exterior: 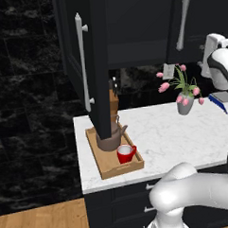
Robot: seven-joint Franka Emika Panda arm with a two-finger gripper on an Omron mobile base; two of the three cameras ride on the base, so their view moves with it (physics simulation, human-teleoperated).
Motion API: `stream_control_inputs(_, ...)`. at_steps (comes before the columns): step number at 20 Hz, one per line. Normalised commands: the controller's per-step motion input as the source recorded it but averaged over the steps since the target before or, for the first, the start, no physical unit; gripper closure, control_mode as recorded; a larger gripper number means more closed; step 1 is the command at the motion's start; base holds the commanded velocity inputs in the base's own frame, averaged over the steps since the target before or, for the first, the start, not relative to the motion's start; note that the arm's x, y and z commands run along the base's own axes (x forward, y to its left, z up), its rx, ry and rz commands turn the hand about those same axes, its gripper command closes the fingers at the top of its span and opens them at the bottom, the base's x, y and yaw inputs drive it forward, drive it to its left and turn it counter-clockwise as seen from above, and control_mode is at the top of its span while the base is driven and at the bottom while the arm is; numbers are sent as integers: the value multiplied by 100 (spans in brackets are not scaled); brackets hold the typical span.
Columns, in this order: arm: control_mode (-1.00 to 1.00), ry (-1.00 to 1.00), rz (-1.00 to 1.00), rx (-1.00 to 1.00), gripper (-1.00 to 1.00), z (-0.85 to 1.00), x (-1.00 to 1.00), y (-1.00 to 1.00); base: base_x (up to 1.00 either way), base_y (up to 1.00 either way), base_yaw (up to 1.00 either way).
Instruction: Pick the kettle from the counter and place it on the tray. Then pick the mug from the cabinet and place it on the tray. Then close the cabinet doors.
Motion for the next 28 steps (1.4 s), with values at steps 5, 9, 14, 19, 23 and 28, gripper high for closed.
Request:
stream_control_inputs(5,-100,9,-14,-9,-100,0,83,14,0,0,0)
stream_control_inputs(9,-100,10,-15,-11,-100,-3,73,11,0,0,0)
stream_control_inputs(14,-100,25,-18,-8,-100,-34,47,14,0,0,0)
stream_control_inputs(19,-100,33,-20,-4,-100,-52,-2,9,0,0,0)
stream_control_inputs(23,-100,15,-12,-3,-100,-40,-68,12,0,0,0)
stream_control_inputs(28,-100,7,-8,-2,-100,-34,-86,18,0,0,0)
